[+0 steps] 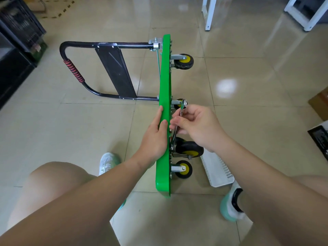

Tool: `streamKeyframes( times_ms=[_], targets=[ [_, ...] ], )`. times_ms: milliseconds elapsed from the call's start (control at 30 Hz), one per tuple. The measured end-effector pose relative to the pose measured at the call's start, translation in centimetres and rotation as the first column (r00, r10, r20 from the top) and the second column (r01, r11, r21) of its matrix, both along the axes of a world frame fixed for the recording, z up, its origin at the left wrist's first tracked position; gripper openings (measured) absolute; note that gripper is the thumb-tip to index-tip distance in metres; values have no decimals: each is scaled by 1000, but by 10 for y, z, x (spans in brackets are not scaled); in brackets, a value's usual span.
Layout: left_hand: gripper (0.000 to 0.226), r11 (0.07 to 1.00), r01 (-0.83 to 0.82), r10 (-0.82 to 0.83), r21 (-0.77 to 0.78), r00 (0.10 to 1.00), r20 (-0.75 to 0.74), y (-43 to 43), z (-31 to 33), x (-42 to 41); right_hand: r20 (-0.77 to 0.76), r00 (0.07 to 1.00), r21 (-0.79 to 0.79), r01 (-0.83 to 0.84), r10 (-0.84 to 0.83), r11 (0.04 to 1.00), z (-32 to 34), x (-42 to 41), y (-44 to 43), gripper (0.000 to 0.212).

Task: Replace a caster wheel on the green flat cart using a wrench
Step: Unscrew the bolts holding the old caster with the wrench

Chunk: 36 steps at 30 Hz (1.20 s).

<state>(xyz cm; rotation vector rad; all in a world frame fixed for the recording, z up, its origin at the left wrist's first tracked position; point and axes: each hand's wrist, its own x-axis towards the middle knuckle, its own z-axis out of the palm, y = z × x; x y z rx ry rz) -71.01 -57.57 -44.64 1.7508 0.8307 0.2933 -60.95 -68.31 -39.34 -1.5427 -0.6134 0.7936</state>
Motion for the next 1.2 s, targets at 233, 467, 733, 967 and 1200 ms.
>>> streamKeyframes(
  times_ms=[233,467,733,967,1200],
  targets=[
    [51,999,0,0,-36,1000,4,0,1,-1,-132,991,-54,-31,23,998,-3,2,6,12],
    [50,997,-1,2,-72,1000,23,0,1,-2,-34,999,-69,-29,27,997,-3,-8,4,16],
    [52,990,5,6,-143,997,72,1,-3,-4,217,975,-50,-32,42,998,-11,-28,-10,27],
    [52,995,-2,5,-99,999,32,1,1,-2,370,929,47,-8,-10,999,-36,-57,-50,32],
    [52,997,4,-1,-82,1000,28,1,-4,0,647,763,141,-94,-20,986,-58,-69,-72,37]
  ],
)
